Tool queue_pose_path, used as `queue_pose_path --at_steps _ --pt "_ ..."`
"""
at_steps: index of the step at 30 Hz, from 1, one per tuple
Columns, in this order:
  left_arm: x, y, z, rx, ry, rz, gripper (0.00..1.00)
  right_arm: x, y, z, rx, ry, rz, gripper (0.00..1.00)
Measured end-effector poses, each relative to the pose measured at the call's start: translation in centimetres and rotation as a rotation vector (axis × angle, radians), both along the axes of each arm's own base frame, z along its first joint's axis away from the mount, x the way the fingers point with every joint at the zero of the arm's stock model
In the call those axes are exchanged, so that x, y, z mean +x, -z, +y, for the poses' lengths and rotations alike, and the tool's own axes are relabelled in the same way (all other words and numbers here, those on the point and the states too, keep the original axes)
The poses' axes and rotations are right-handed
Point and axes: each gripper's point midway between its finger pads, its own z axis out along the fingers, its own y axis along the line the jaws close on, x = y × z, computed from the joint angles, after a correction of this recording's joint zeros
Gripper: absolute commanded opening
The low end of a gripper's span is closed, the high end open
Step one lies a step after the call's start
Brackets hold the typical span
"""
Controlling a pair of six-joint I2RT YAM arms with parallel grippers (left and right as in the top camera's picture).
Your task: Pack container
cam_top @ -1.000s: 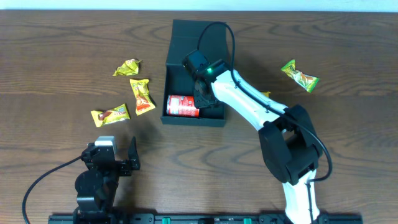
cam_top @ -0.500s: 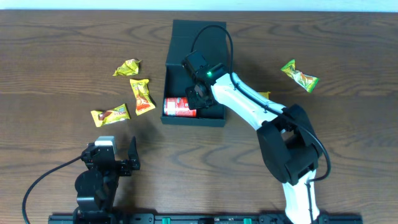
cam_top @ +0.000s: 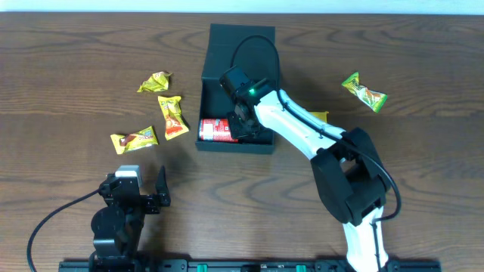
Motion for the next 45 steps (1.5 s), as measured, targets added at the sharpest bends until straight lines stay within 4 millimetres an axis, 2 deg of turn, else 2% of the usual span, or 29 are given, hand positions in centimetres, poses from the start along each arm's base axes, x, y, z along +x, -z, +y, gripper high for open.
queue_pose_path --at_steps 3,6,11,13,15,23,30,37,45 --pt "0.0 0.0 0.0 0.0 0.0 0.0 0.95 0.0 -0.1 -0.9 -0.045 0.013 -0.005 0.02" --pt "0.0 0.0 0.0 0.0 0.0 0.0 0.95 1.3 -1.4 -1.1 -0.073 0.027 -0.055 0.02" --pt "0.0 0.0 0.0 0.0 0.0 0.0 0.95 5.8 -6.6 1.6 0.02 0.045 -0.235 0.02" --pt "0.0 0.0 0.0 0.0 0.0 0.0 0.96 6.8 -7.6 2.3 0.052 0.047 -0.273 0.02" --pt "0.0 0.0 0.0 0.0 0.0 0.0 0.95 7.0 -7.8 2.7 0.07 0.044 -0.285 0.02" --pt "0.0 0.0 0.0 0.0 0.0 0.0 0.95 6.1 -7.4 5.8 0.111 -0.009 -0.303 0.02" --pt "0.0 0.0 0.0 0.0 0.0 0.0 0.96 4.4 -3.9 8.2 0.092 -0.059 -0.258 0.02" --pt "0.0 0.0 0.0 0.0 0.0 0.0 0.95 4.0 -1.1 8.1 0.069 -0.016 -0.208 0.02" --pt "0.0 0.0 0.0 0.0 0.0 0.0 0.95 3.6 -0.9 7.8 0.066 0.028 -0.187 0.02"
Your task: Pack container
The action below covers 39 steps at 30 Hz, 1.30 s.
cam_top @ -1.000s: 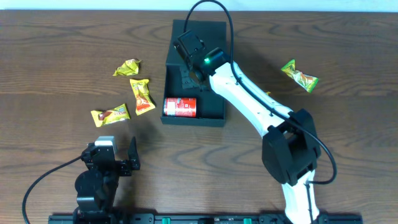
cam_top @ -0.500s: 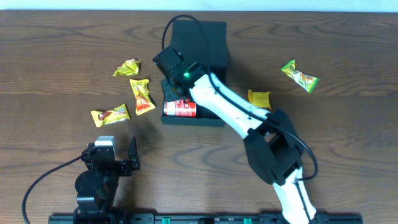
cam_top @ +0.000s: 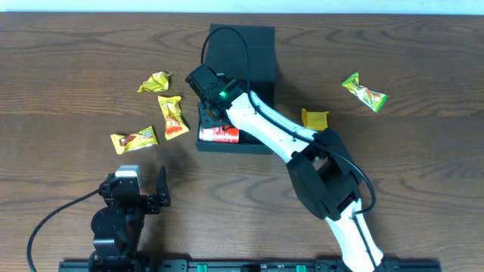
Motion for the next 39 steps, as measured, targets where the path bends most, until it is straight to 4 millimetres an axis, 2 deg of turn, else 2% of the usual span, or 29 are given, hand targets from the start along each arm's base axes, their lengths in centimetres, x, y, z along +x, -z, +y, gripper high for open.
queue_pose_path --at_steps 9,11,13,16,19,21,22,24,25,27,28,29,31,32,34,36,37,38,39 --pt "0.0 0.0 0.0 0.0 0.0 0.0 0.95 0.2 -0.1 -0.1 0.005 0.018 0.002 0.02" --pt "0.0 0.0 0.0 0.0 0.0 0.0 0.95 0.2 -0.6 -0.3 0.0 0.021 0.005 0.01" --pt "0.0 0.0 0.0 0.0 0.0 0.0 0.96 0.8 -1.8 -0.3 0.005 0.028 -0.01 0.02" --pt "0.0 0.0 0.0 0.0 0.0 0.0 0.95 1.8 -5.4 -0.5 0.025 0.033 -0.051 0.02" --pt "0.0 0.0 0.0 0.0 0.0 0.0 0.95 2.4 -11.4 -2.5 0.021 0.035 -0.135 0.02" --pt "0.0 0.0 0.0 0.0 0.0 0.0 0.95 2.2 -16.4 -5.2 0.003 0.053 -0.213 0.02" --pt "0.0 0.0 0.0 0.0 0.0 0.0 0.95 1.9 -19.0 -7.2 -0.013 0.071 -0.246 0.02" --pt "0.0 0.0 0.0 0.0 0.0 0.0 0.95 1.5 -22.4 -11.4 -0.042 0.135 -0.275 0.02" --pt "0.0 0.0 0.0 0.0 0.0 0.0 0.95 1.5 -22.9 -13.3 -0.058 0.174 -0.272 0.01" --pt "0.0 0.0 0.0 0.0 0.0 0.0 0.95 2.1 -22.6 -16.9 -0.087 0.259 -0.246 0.02" --pt "0.0 0.0 0.0 0.0 0.0 0.0 0.95 2.5 -21.6 -18.6 -0.101 0.299 -0.221 0.02" --pt "0.0 0.0 0.0 0.0 0.0 0.0 0.95 2.8 -20.1 -19.9 -0.114 0.33 -0.187 0.02" --pt "0.0 0.0 0.0 0.0 0.0 0.0 0.96 2.8 -15.4 -22.3 -0.143 0.38 -0.079 0.02" --pt "0.0 0.0 0.0 0.0 0.0 0.0 0.95 2.5 -13.6 -22.9 -0.151 0.39 -0.038 0.01" --pt "0.0 0.0 0.0 0.0 0.0 0.0 0.95 1.5 -9.3 -23.6 -0.153 0.396 0.058 0.18" --pt "0.0 0.0 0.0 0.0 0.0 0.0 0.95 0.0 -5.9 -24.0 -0.157 0.397 0.141 0.39" --pt "0.0 0.0 0.0 0.0 0.0 0.0 0.95 -0.8 -4.5 -24.1 -0.157 0.4 0.174 0.6" --pt "0.0 0.0 0.0 0.0 0.0 0.0 0.95 -1.3 -3.5 -24.3 -0.157 0.398 0.194 0.77" --pt "0.0 0.0 0.0 0.0 0.0 0.0 0.96 -1.8 -2.6 -24.4 -0.157 0.393 0.21 0.84"
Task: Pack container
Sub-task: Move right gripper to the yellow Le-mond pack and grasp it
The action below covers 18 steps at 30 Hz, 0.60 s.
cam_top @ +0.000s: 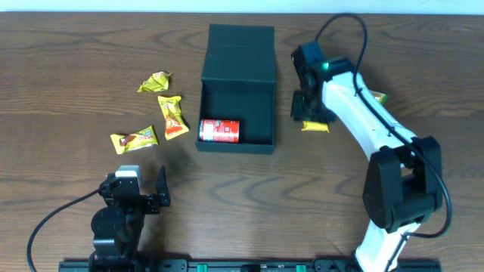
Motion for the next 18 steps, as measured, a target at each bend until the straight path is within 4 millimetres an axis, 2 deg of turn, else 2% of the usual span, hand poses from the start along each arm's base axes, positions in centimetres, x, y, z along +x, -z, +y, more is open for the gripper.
queue_pose_path --at_steps 2,3,5,13,18 --pt "0.0 0.0 0.0 0.0 0.0 0.0 0.95 -0.7 1.3 -0.3 0.007 0.002 0.024 0.97" --pt "0.0 0.0 0.0 0.0 0.0 0.0 0.95 -0.9 1.7 -0.5 0.008 0.004 0.03 0.99" --pt "0.0 0.0 0.0 0.0 0.0 0.0 0.96 -1.3 2.5 -0.9 0.014 0.001 0.04 0.99" --pt "0.0 0.0 0.0 0.0 0.0 0.0 0.96 -0.2 4.2 -2.3 0.052 -0.012 -0.003 0.99" --pt "0.0 0.0 0.0 0.0 0.0 0.0 0.95 1.1 4.2 -2.9 0.074 -0.041 -0.048 0.99"
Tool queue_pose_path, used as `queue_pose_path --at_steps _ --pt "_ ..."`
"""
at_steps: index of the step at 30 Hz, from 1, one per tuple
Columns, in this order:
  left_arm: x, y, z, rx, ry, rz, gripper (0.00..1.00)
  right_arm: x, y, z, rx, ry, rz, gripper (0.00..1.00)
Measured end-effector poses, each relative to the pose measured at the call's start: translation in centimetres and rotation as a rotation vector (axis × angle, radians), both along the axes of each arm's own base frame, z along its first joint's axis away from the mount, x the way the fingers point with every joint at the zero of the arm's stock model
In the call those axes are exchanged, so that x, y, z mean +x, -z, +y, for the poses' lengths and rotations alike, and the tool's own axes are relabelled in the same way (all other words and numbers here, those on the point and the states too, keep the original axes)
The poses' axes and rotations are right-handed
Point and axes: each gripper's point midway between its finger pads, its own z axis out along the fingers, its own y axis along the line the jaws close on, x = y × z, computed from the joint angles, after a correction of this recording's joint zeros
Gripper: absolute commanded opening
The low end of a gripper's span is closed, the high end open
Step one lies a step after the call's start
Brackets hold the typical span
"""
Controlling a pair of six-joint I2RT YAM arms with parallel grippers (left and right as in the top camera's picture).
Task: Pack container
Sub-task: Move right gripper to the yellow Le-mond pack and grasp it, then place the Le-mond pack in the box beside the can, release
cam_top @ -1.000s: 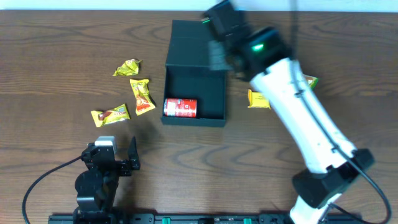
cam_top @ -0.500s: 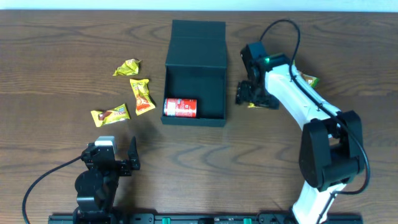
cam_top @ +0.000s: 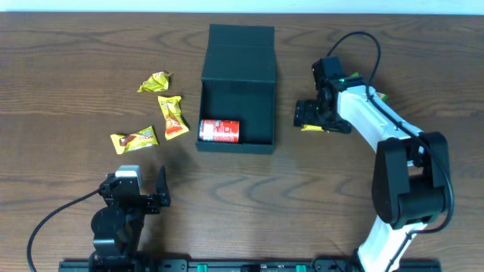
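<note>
The black container (cam_top: 265,113) lies open mid-table, its lid (cam_top: 240,47) folded back, with a red packet (cam_top: 219,131) in its front left corner. My right gripper (cam_top: 308,115) is just right of the container, directly over a yellow candy (cam_top: 311,128) whose edge peeks out below it. Its jaws look apart and nothing is seen held. A green candy (cam_top: 378,96) is mostly hidden behind the right arm. Left of the container lie a yellow candy (cam_top: 154,81), an orange candy (cam_top: 173,115) and a yellow-brown candy (cam_top: 134,139). My left gripper (cam_top: 162,188) is parked open at the front left.
The right arm's cable (cam_top: 355,41) loops over the table behind the arm. The left arm's base (cam_top: 113,227) and its cable sit at the front left edge. A rail runs along the front edge.
My right gripper stays over the yellow candy right of the container. Its wrist has turned and shifted a little to the right. The left arm and all candies are unmoved.
My right gripper was inside the container beside the red packet, then at the container's left wall above that packet. Then it was outside, over the yellow candy to the right, with the packet left in the box. It is still over that candy.
</note>
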Motion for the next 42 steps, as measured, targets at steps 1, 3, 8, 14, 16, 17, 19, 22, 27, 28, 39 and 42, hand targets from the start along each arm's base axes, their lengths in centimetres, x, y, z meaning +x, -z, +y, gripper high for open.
queue_pose_path --at_steps 1,3,8,14,16,17,19,22,27,28,39,42 --pt "0.0 0.0 0.0 0.0 0.0 0.0 0.95 0.2 0.0 0.0 0.001 -0.006 -0.007 0.99" --pt "0.0 0.0 0.0 0.0 0.0 0.0 0.95 0.5 -0.1 0.1 0.006 -0.022 -0.018 0.99" --pt "0.0 0.0 0.0 0.0 0.0 0.0 0.95 0.7 -0.1 0.7 0.032 -0.057 -0.027 0.98" --pt "0.0 0.0 0.0 0.0 0.0 0.0 0.95 0.4 0.8 0.9 0.039 -0.068 -0.003 0.97" --pt "0.0 0.0 0.0 0.0 0.0 0.0 0.95 0.4 1.0 0.9 0.04 -0.07 0.003 0.94" --pt "0.0 0.0 0.0 0.0 0.0 0.0 0.96 0.4 1.0 0.9 0.041 -0.072 0.003 0.92" --pt "0.0 0.0 0.0 0.0 0.0 0.0 0.95 0.5 1.0 0.9 0.04 -0.079 -0.002 0.88" --pt "0.0 0.0 0.0 0.0 0.0 0.0 0.95 0.7 1.0 0.9 0.039 -0.086 -0.009 0.84" --pt "0.0 0.0 0.0 0.0 0.0 0.0 0.95 0.8 1.0 0.9 0.033 -0.09 -0.015 0.72" --pt "0.0 0.0 0.0 0.0 -0.001 0.0 0.95 0.8 1.0 0.8 0.032 -0.092 -0.015 0.68" --pt "0.0 0.0 0.0 0.0 0.0 0.0 0.95 0.8 1.0 0.8 0.031 -0.092 -0.016 0.54" --pt "0.0 0.0 0.0 0.0 0.0 0.0 0.96 0.8 1.0 0.8 0.031 -0.092 -0.015 0.52"
